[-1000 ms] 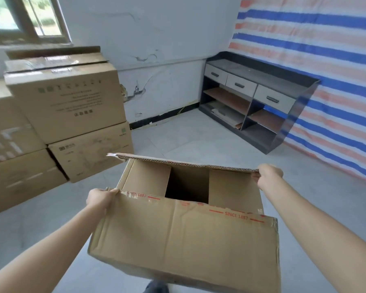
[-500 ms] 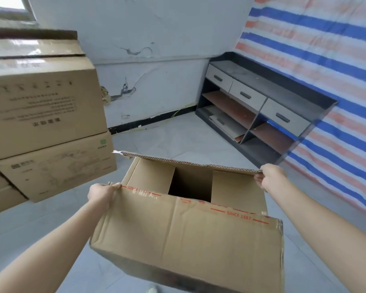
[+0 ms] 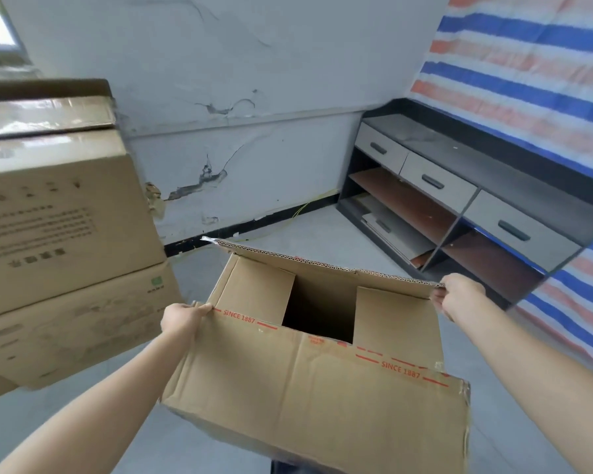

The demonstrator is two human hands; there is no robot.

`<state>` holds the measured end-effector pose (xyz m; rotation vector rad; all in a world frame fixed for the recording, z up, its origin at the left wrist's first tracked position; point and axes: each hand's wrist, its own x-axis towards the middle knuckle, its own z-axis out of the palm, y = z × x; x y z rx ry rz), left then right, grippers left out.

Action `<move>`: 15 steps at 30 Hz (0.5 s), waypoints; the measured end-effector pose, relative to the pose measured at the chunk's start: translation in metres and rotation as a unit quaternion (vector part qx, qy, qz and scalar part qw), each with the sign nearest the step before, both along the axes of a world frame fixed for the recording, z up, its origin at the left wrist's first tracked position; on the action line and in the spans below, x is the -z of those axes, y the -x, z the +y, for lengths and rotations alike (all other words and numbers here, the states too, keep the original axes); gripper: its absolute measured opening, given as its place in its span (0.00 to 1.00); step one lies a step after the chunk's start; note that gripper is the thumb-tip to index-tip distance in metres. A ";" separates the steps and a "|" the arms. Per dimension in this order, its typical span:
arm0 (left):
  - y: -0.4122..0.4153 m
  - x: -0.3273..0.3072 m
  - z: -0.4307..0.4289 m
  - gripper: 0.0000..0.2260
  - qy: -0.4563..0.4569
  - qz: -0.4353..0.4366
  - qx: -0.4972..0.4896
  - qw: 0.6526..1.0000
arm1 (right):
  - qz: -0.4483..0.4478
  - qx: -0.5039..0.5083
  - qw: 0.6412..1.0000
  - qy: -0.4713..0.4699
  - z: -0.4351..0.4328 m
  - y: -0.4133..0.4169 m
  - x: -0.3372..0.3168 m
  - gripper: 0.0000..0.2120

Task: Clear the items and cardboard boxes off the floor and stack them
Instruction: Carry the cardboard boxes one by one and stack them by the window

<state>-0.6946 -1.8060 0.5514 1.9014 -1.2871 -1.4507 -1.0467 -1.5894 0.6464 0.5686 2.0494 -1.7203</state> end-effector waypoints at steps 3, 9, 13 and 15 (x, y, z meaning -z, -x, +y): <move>0.041 -0.003 -0.043 0.17 0.009 -0.013 -0.025 1.000 | 0.012 -0.020 1.000 -0.002 -0.060 0.045 0.008 0.08; 0.086 -0.004 -0.105 0.15 -0.002 -0.023 -0.073 0.997 | 0.018 -0.088 0.996 -0.027 -0.167 0.108 0.000 0.12; 0.099 0.010 -0.144 0.15 -0.009 -0.019 -0.120 0.993 | 0.023 -0.127 0.991 -0.027 -0.243 0.133 0.009 0.12; 0.108 0.017 -0.169 0.18 -0.019 -0.014 -0.146 0.989 | 0.023 -0.138 0.989 -0.036 -0.281 0.141 0.016 0.12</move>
